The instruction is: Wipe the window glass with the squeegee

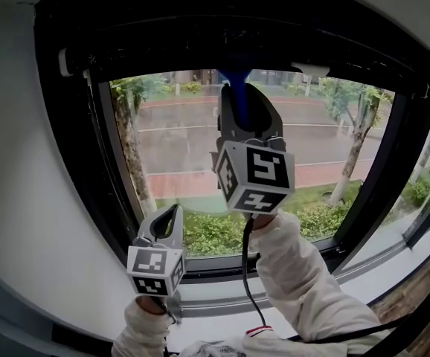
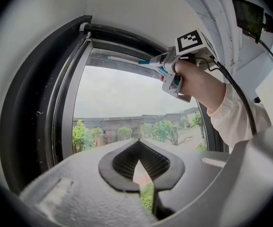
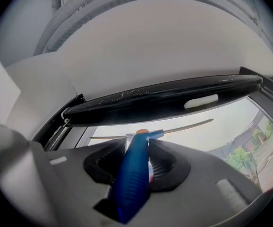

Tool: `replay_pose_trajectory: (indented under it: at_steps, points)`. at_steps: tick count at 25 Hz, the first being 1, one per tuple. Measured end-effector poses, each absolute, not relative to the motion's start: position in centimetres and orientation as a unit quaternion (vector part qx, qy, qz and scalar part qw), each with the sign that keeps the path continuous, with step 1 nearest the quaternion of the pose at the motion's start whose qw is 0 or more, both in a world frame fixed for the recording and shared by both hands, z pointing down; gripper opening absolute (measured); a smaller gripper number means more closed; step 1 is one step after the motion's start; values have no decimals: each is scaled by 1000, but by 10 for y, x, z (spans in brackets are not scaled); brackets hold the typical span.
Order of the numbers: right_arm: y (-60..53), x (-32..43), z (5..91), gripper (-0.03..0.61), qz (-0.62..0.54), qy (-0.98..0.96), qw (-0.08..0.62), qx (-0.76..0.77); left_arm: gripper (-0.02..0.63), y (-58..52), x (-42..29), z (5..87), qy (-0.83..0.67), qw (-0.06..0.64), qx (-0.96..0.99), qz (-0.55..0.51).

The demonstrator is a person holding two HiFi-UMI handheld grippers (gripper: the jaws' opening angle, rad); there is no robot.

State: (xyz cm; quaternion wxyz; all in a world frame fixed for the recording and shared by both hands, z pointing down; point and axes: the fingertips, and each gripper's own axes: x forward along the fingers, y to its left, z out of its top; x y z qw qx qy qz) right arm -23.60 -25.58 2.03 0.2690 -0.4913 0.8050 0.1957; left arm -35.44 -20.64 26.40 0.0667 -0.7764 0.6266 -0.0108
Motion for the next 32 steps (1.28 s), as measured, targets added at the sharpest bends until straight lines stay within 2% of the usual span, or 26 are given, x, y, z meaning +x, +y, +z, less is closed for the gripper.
replay_pose_trajectory:
  at_steps: [23,32]
  points:
    - [-252,-240,76,146,169,815,238,-501,0,-191,-360,305,624,33,-780,-19]
    - [-250,-239,106,146,156,818,227,-505,0,-184,-360,314,628,44,-776,-38]
